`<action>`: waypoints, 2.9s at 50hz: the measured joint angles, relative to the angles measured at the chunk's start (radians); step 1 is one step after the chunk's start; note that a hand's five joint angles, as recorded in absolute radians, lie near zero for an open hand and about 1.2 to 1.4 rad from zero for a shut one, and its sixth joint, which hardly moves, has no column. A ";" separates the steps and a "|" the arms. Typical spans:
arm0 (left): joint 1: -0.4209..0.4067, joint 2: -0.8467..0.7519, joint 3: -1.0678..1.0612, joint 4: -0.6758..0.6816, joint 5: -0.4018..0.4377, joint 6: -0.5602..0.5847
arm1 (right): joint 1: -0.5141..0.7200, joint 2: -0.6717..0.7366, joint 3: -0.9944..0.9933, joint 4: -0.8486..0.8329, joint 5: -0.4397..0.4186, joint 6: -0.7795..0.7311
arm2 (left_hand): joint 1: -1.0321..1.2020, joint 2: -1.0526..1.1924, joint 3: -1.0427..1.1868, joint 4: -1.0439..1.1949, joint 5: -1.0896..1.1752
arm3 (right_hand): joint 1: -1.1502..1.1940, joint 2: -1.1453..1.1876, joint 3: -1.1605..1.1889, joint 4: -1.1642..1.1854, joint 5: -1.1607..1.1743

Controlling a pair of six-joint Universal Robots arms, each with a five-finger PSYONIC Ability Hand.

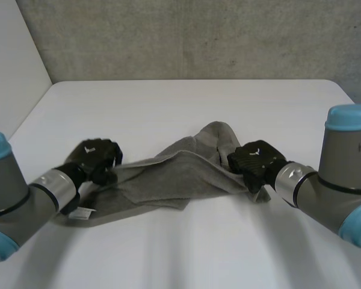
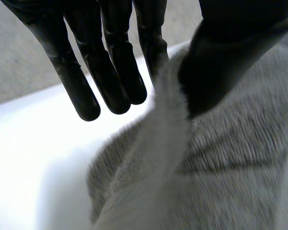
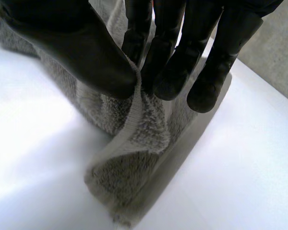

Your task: Fold the towel.

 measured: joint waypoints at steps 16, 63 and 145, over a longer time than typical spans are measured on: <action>-0.028 -0.009 -0.026 -0.019 -0.219 0.059 | -0.018 -0.022 0.080 -0.086 0.008 0.005 | -0.294 -0.266 -0.277 -0.274 -0.308 | 0.000 0.000 0.000 0.000 0.000; -0.019 0.297 0.034 -0.035 -0.281 0.064 | -0.134 -0.188 -0.070 -0.077 0.018 0.279 | 0.253 0.344 0.322 0.343 0.247 | -0.009 0.014 -0.001 0.001 0.001; 0.007 -0.193 0.026 0.208 -0.160 0.429 | -0.174 -0.002 0.173 -0.309 0.050 -0.208 | -0.294 -0.271 -0.283 -0.280 -0.241 | -0.005 0.029 0.005 0.004 0.008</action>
